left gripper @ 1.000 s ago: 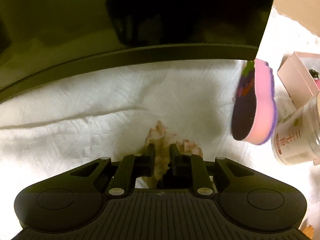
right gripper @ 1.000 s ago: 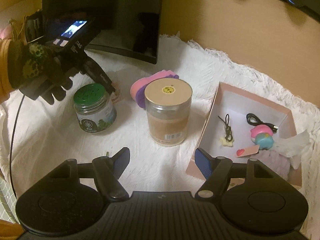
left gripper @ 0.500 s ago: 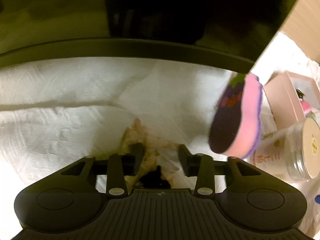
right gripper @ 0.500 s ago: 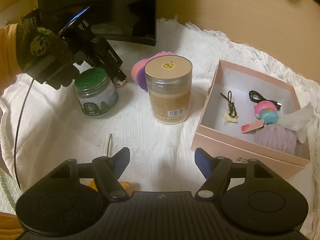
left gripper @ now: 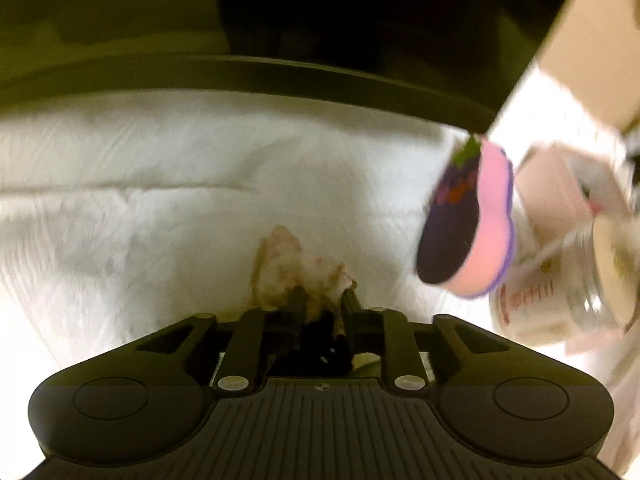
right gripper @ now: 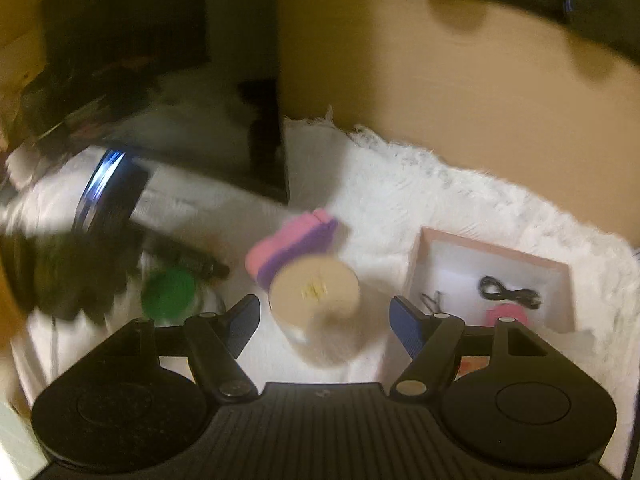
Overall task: Organize soft objects
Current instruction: 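Grasp the purple eggplant sponge with the right tool while the left tool holds the cloth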
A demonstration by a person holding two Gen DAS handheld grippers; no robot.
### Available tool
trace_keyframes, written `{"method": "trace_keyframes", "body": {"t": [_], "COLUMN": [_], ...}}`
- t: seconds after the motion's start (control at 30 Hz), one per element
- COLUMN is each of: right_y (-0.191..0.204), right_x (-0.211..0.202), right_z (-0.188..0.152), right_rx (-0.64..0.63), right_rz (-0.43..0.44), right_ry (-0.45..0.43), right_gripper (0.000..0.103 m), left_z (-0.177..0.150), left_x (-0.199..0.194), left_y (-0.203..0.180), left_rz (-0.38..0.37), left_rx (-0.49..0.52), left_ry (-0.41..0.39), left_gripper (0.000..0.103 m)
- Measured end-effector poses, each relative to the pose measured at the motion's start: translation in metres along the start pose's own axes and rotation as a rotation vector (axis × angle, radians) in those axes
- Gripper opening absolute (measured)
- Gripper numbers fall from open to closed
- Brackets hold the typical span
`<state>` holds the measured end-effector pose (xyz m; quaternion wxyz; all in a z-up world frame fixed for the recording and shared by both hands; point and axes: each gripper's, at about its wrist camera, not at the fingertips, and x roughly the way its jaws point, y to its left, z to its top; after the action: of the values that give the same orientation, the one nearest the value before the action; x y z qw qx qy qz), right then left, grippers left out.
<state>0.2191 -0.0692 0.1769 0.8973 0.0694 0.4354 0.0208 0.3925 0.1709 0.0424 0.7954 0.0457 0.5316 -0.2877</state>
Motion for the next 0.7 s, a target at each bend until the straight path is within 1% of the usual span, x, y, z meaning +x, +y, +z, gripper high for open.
{"method": "trace_keyframes", "body": {"t": [0.03,0.1,0.2,0.37,0.43,0.47,0.57,0.6,0.63,0.7], "right_y": [-0.001,0.003,0.017,0.035,0.036,0.036,0.041,0.041,0.042,0.042], "right_x": [0.012,0.038,0.079,0.151,0.168,0.173,0.19,0.193,0.196,0.195], "right_z": [0.018,0.046,0.067,0.068,0.067,0.068,0.072,0.072,0.07,0.067], "right_rx": [0.047,0.107,0.1,0.093,0.102,0.112,0.093,0.084,0.087,0.1], "right_rz": [0.009,0.029,-0.011,-0.09,-0.112,-0.104,-0.138,-0.14,-0.142,-0.119], "right_ry": [0.039,0.083,0.136,0.266,0.286,0.287,0.31,0.315,0.324,0.349], "right_gripper": [0.072,0.072,0.072,0.072,0.073,0.073,0.073,0.07,0.054,0.042], "left_z": [-0.004,-0.012,-0.023,-0.052,-0.061,-0.066,-0.08,-0.084,-0.088,-0.095], "left_x": [-0.002,-0.011,-0.038,-0.094,-0.116,-0.122,-0.139,-0.141,-0.145,-0.151], "left_y": [0.005,0.013,0.027,0.046,0.055,0.054,0.064,0.064,0.065,0.065], "left_rz": [-0.013,-0.041,-0.054,-0.089,-0.088,-0.088,-0.076,-0.074,-0.074,-0.071], "left_rx": [-0.022,-0.057,-0.091,-0.144,-0.159,-0.169,-0.187,-0.19,-0.194,-0.202], "left_ry": [-0.018,-0.073,-0.165,-0.327,-0.38,-0.398,-0.433,-0.44,-0.444,-0.443], "left_gripper": [0.014,0.011,0.01,0.01,0.009,0.009,0.009,0.009,0.009,0.009]}}
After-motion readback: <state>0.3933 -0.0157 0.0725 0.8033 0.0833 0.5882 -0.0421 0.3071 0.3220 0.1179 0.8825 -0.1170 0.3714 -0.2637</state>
